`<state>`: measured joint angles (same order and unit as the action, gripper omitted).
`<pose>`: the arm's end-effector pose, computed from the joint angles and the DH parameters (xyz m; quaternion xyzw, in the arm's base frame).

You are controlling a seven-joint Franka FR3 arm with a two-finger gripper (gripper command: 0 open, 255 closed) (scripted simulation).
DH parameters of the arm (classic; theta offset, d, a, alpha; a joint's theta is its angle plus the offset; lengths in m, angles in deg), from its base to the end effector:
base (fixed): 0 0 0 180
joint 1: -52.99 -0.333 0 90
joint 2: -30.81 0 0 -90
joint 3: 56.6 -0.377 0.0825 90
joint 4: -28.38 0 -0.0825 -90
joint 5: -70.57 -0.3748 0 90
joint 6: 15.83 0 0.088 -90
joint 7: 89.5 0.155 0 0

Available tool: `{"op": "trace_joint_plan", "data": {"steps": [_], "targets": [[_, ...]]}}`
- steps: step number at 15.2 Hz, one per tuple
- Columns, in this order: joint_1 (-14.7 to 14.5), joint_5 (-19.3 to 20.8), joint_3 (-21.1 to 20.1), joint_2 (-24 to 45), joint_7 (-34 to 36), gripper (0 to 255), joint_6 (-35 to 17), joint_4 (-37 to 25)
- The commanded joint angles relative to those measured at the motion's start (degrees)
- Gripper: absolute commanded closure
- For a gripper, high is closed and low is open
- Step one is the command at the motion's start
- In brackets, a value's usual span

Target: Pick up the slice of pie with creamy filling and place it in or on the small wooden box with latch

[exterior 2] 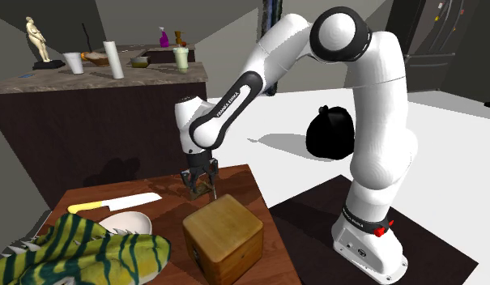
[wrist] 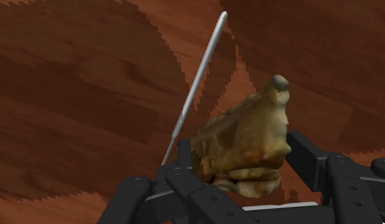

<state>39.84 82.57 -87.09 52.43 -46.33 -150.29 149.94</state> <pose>0.4261 0.3855 0.2635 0.9963 0.0700 -0.0480 0.0130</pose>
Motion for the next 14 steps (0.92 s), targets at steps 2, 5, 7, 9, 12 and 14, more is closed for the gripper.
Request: {"op": "trace_joint_plan", "data": {"steps": [2, 5, 7, 9, 12, 14], "targets": [[0.73, -1.48, -0.84, -2.11, -0.95, 255, 1.78, 0.08], [1.25, -2.77, -1.50, -3.89, -1.75, 255, 3.64, -0.26], [1.57, -3.61, -1.89, -5.03, -2.28, 255, 4.91, -0.56], [1.86, -4.42, -2.24, -6.15, -2.78, 255, 6.20, -0.90], [2.25, -5.59, -2.70, -7.77, -3.51, 255, 8.16, -1.51], [2.48, -6.33, -2.95, -8.80, -3.97, 255, 9.50, -1.99]]}}
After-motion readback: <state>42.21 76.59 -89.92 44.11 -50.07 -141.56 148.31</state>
